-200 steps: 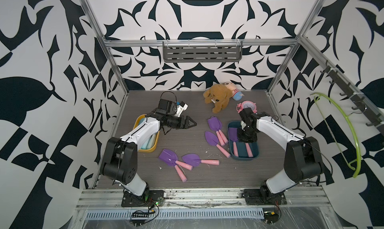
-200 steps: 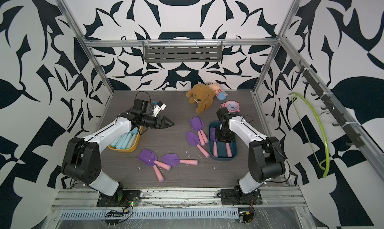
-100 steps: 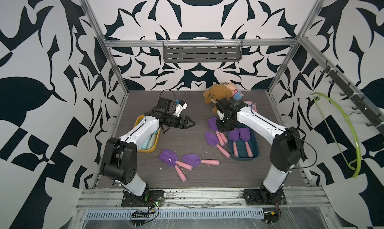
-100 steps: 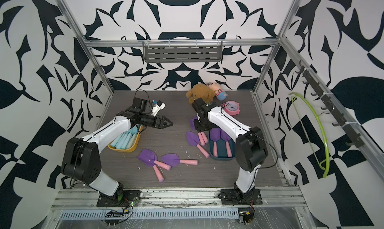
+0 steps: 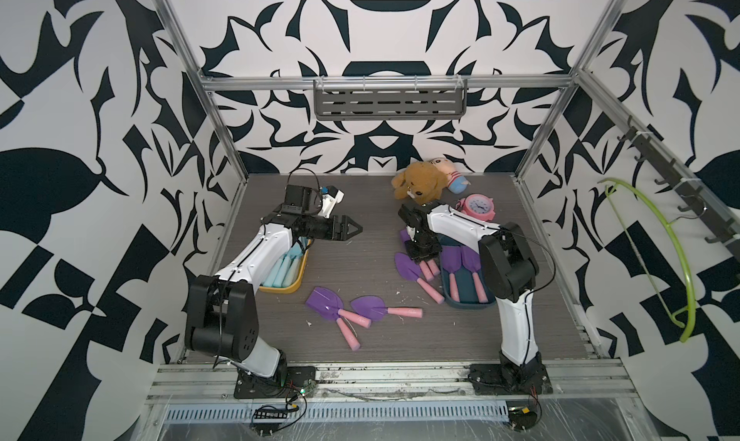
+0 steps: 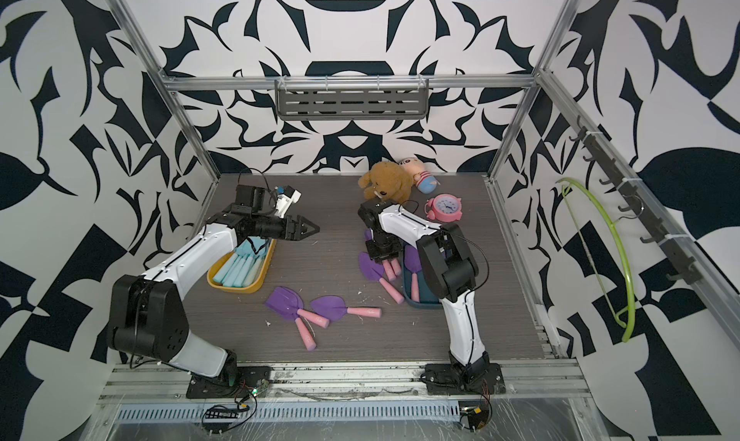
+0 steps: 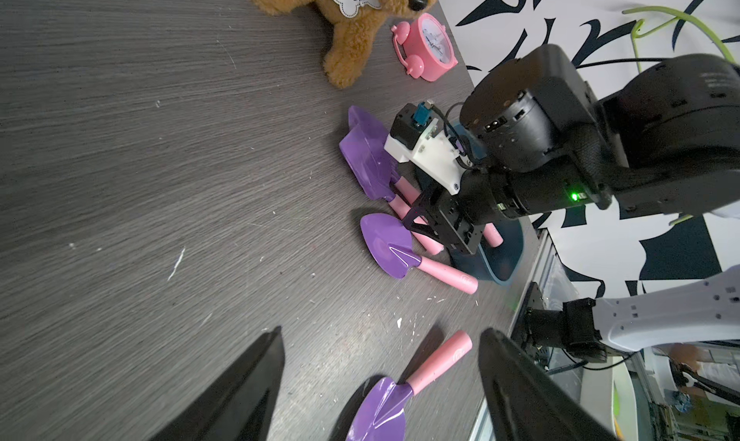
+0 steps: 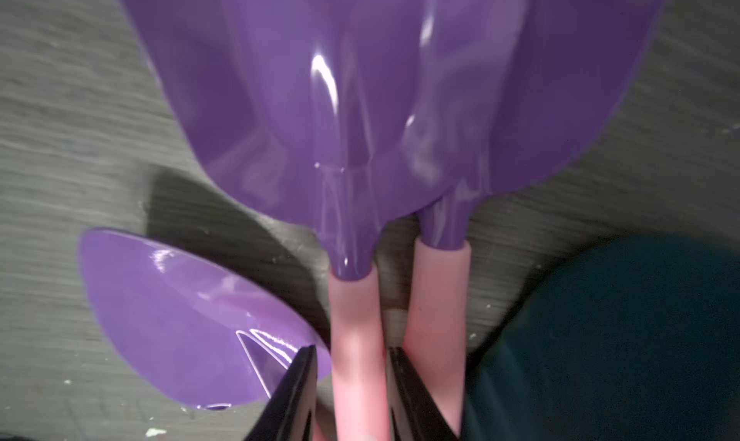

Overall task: Sort the small shovels by color and place them into the storage box
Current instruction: Pick up the shovel from the center of the board, then place the shovel in the storage box.

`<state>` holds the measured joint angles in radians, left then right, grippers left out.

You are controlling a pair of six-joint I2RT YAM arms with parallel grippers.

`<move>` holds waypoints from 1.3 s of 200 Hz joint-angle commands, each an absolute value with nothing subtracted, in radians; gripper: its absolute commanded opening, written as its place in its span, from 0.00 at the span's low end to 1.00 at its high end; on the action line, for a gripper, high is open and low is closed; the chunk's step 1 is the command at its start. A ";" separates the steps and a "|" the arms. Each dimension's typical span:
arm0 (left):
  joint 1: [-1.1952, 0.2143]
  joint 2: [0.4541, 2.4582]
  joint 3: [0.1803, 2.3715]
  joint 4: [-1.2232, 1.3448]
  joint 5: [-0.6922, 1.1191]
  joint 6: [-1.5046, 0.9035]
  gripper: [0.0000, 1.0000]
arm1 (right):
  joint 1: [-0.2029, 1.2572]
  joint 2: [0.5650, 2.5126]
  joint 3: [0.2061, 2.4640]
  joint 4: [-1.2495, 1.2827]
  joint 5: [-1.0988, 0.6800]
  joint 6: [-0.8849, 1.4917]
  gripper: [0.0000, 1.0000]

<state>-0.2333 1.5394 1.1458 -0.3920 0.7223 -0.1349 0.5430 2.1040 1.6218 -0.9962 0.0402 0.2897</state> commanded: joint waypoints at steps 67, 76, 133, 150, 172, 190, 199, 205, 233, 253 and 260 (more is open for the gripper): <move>-0.232 1.532 1.123 -0.385 0.749 -0.138 0.83 | 0.543 2.154 1.683 -1.002 0.101 0.273 0.30; -0.231 1.533 1.123 -0.385 0.750 -0.138 0.83 | 0.543 2.155 1.680 -0.999 0.103 0.272 0.29; -0.231 1.539 1.124 -0.385 0.753 -0.141 0.83 | 0.537 2.136 1.663 -0.976 0.090 0.278 0.11; -0.232 1.544 1.122 -0.377 0.771 -0.147 0.83 | 0.536 2.091 1.658 -0.965 0.082 0.282 0.09; -0.243 1.547 1.122 -0.364 0.803 -0.159 0.83 | 0.537 1.998 1.641 -0.952 0.069 0.286 0.08; -0.271 1.552 1.127 -0.366 0.797 -0.153 0.83 | 0.537 1.914 1.621 -0.958 0.064 0.290 0.08; -0.289 1.561 1.132 -0.371 0.795 -0.150 0.83 | 0.537 1.872 1.606 -0.969 0.067 0.291 0.08; -0.300 1.567 1.135 -0.373 0.793 -0.147 0.83 | 0.533 1.845 1.593 -0.980 0.074 0.292 0.08; -0.355 1.590 1.151 -0.395 0.782 -0.125 0.83 | 0.482 1.715 1.456 -1.011 0.118 0.309 0.07; -0.374 1.600 1.162 -0.405 0.780 -0.118 0.83 | 0.410 1.633 1.318 -1.010 0.114 0.322 0.07; -0.376 1.602 1.166 -0.408 0.781 -0.119 0.83 | 0.388 1.614 1.276 -1.007 0.111 0.325 0.06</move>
